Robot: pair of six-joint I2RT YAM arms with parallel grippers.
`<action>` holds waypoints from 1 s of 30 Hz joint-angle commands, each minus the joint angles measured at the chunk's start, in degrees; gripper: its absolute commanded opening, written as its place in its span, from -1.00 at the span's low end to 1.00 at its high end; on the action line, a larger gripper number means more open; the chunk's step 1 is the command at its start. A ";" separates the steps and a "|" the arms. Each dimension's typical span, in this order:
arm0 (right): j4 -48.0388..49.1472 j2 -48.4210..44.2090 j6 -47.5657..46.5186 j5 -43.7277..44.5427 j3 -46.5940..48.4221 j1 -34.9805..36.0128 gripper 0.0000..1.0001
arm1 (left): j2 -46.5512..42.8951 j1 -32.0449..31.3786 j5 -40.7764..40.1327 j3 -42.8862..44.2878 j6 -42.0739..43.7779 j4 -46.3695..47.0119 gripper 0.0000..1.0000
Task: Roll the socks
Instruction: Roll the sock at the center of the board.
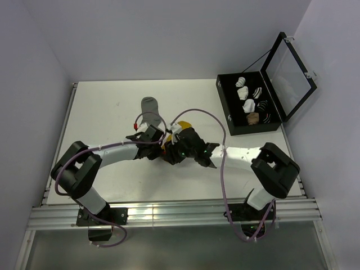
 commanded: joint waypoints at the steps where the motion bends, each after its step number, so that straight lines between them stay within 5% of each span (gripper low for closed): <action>1: 9.22 -3.32 -8.31 11.81 -3.60 3.35 -0.03 | 1.59 0.26 1.00 3.69 4.29 -7.05 -0.99; 13: 21.80 -1.05 -14.12 19.47 -9.23 8.54 0.04 | 5.02 5.26 7.06 6.50 9.74 -7.58 -0.99; 30: 23.92 9.67 -17.72 28.17 -4.49 13.20 0.02 | 8.10 8.17 11.20 9.49 13.17 -8.37 -0.99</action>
